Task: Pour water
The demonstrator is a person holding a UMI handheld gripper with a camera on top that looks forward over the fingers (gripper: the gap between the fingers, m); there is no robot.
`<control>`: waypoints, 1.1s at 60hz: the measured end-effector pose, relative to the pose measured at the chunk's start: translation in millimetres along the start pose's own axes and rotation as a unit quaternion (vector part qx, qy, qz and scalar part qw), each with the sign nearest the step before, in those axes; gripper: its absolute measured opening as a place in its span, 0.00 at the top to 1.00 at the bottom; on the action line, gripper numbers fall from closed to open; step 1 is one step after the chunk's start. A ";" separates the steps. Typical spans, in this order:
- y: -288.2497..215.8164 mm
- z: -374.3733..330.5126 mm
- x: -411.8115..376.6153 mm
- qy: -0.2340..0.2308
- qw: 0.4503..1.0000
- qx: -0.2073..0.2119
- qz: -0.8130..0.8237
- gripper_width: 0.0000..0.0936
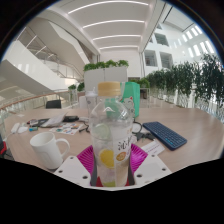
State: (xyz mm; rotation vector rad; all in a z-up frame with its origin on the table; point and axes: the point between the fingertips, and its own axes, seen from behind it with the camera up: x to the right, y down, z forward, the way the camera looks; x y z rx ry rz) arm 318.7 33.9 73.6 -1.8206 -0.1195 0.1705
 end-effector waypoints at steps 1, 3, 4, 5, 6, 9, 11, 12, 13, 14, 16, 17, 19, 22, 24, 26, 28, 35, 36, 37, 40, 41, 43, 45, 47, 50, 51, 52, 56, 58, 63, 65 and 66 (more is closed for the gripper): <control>-9.7 -5.8 -0.9 -0.003 1.000 0.027 -0.001 0.53; -6.7 -8.8 0.7 -0.003 0.999 0.041 0.001 0.54; -9.3 -10.1 0.4 -0.005 0.999 0.049 0.005 0.54; -8.8 -11.3 1.6 -0.004 0.999 0.050 0.007 0.54; -15.3 9.6 -0.4 -0.005 0.999 0.049 0.007 0.54; -11.1 -2.9 -1.5 -0.008 0.999 0.046 0.003 0.53; -10.8 -3.5 -2.1 -0.009 0.999 0.044 0.002 0.50; -10.7 -3.5 -2.5 -0.009 0.999 0.043 0.002 0.49; -10.8 -3.6 -2.7 -0.009 0.999 0.041 0.002 0.47; -11.5 3.2 -1.7 -0.010 0.999 0.036 0.001 0.45; -7.6 -0.9 -3.1 -0.011 1.000 0.015 0.001 0.41; -5.3 0.4 -3.4 -0.012 1.000 0.000 0.003 0.40; -1.4 -6.4 -7.5 -0.020 0.999 -0.024 0.012 0.35; 1.2 -19.7 -11.6 -0.028 0.999 -0.040 0.024 0.20; 3.6 -29.7 -11.4 -0.026 0.998 -0.055 0.028 0.09; 3.8 -37.7 -9.3 -0.017 0.997 -0.065 0.030 0.10; 2.8 -49.7 -8.5 -0.006 0.997 -0.073 0.030 0.11; -14.5 -91.7 -21.0 0.015 0.996 -0.079 0.029 0.11; -16.8 -98.4 -25.7 0.016 0.996 -0.079 0.027 0.11; -19.8 -105.2 -28.7 0.018 0.996 -0.080 0.025 0.11; -27.3 -125.6 -41.7 0.028 0.996 -0.082 0.017 0.11; -30.0 -132.5 -47.0 0.031 0.996 -0.084 0.015 0.11; -37.2 -145.5 -59.5 0.033 0.996 -0.085 0.009 0.11; -43.2 -160.3 -72.7 0.035 0.996 -0.086 0.004 0.11; -49.6 -174.3 -85.6 0.038 0.995 -0.087 0.000 0.11; -59.1 -196.8 -104.0 0.044 0.995 -0.088 -0.006 0.11; -62.4 -204.0 -110.2 0.046 0.995 -0.088 -0.009 0.11; -65.4 -210.6 -116.5 0.048 0.995 -0.087 -0.011 0.11; -78.7 -235.2 -140.8 0.056 0.995 -0.083 -0.019 0.11; -83.9 -246.6 -151.7 0.059 0.995 -0.084 -0.020 0.11; -94.3 -270.7 -180.1 0.059 0.995 -0.083 -0.017 0.11; -98.6 -278.5 -190.5 0.056 0.995 -0.082 -0.016 0.11; -99.7 -281.3 -196.8 0.056 0.995 -0.082 -0.016 0.11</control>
